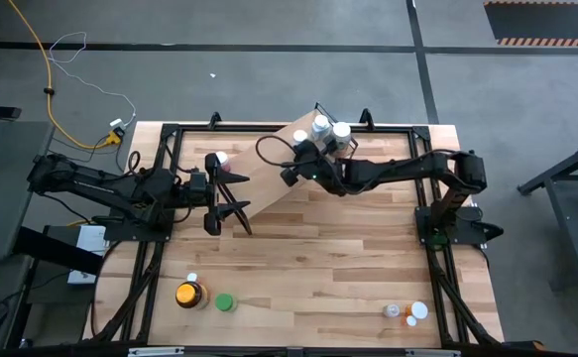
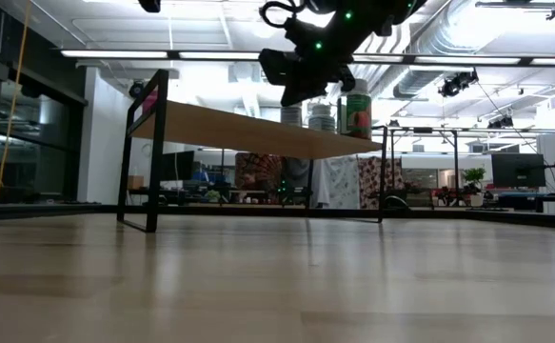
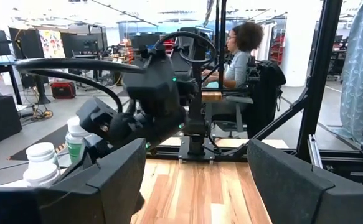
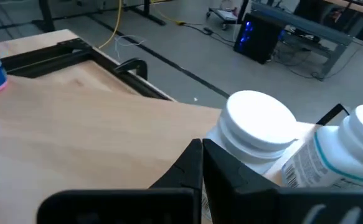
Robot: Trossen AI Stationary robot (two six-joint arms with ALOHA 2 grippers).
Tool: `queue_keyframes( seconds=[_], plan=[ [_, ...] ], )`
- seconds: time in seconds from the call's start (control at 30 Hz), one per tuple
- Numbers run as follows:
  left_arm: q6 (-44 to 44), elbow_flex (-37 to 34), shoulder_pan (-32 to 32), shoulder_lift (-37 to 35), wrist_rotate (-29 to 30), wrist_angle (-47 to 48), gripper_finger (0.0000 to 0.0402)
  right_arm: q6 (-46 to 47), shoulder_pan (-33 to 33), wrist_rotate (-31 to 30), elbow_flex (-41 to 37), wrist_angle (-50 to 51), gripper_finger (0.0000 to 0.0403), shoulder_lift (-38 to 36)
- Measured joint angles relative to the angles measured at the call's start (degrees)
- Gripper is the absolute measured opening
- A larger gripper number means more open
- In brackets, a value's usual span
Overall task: Pick and place medicine bottles onto shelf by color
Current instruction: Put the blue bottle on the shelf, then put the yellow medicine bottle on the shelf
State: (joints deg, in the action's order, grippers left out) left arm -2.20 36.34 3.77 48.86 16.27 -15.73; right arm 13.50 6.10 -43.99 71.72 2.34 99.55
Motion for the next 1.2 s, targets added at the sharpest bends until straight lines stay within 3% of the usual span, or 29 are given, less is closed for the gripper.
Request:
queue_keyframes(
  seconds=[0.47, 0.6, 0.77, 0.9, 1.07, 1.2],
  plan=[
    [0.00, 0.00, 0.00, -0.02, 0.00, 0.02, 0.0268, 0.20, 3.67, 0.69, 0.00, -3.49, 0.0000, 0.00],
    [-0.03, 0.00, 0.01, -0.01, 0.00, 0.07, 0.0268, -1.33, 2.62, 3.96, 0.00, -4.23, 0.0000, -0.52],
    [-0.05, 0.00, 0.00, 0.00, 0.00, 0.58, 0.0268, -5.78, -2.85, 5.60, 0.00, -3.26, 0.0000, -2.95],
    [-0.04, 0.00, 0.01, 0.00, 0.00, 1.03, 0.0268, -7.37, -8.61, 9.39, 0.02, 6.23, 0.0000, -6.32],
    [0.28, 0.00, 0.04, 0.00, -0.17, 1.44, 0.0268, 0.20, -16.75, 11.66, -2.20, 22.42, 0.0000, -10.56],
    [0.46, 0.00, 0.04, -0.01, -0.20, 1.42, 0.0268, 7.24, -23.03, 11.00, -9.32, 24.04, 0.0000, -15.02]
  ],
)
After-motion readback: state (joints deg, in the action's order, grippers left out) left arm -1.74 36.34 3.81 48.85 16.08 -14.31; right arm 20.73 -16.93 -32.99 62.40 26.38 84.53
